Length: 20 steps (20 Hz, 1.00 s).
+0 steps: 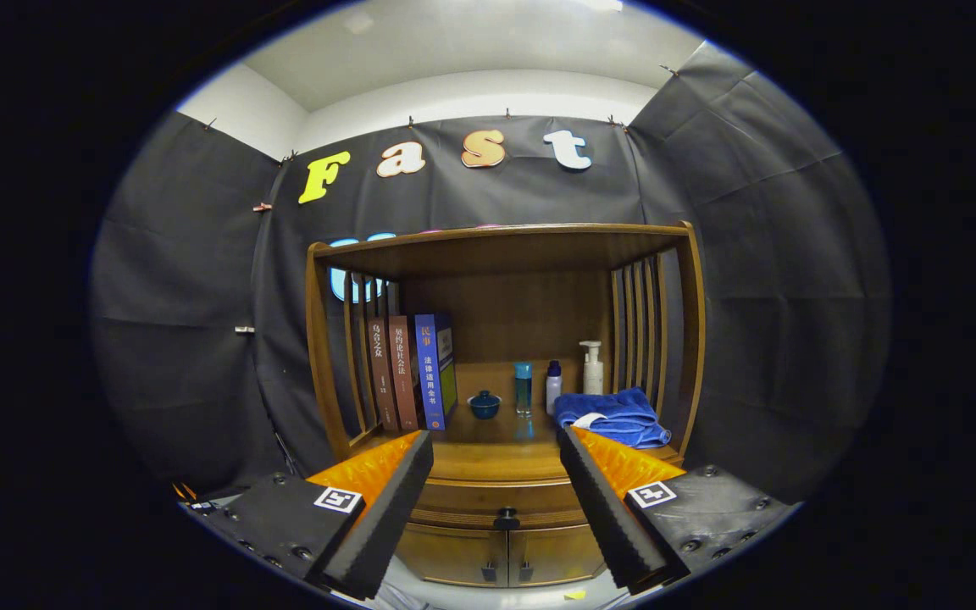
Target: Pull open the drawer, take out the items inside it, and place them on the countertop above the cabinet.
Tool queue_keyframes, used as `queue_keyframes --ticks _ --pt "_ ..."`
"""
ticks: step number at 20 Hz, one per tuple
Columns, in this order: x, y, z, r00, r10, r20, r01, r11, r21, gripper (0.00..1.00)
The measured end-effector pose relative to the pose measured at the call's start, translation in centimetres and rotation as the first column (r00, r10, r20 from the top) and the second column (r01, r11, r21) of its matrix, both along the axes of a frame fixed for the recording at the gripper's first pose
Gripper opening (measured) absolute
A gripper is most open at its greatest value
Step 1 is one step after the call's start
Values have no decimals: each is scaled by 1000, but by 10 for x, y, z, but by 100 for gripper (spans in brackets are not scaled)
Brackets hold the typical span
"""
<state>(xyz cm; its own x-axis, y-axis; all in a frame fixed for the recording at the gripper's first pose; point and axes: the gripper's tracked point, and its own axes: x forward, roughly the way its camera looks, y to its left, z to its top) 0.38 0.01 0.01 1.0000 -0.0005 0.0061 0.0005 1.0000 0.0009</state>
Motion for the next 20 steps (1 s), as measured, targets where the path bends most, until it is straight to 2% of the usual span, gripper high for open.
queue_keyframes --ticks 11,16,20 --pt "13 -5 -3 1000 -11 -3 11 1000 -5 98" --pt "26 -9 -19 999 -25 -19 25 1000 -7 98" --pt "51 -9 -50 995 -26 -92 26 1000 -2 98"
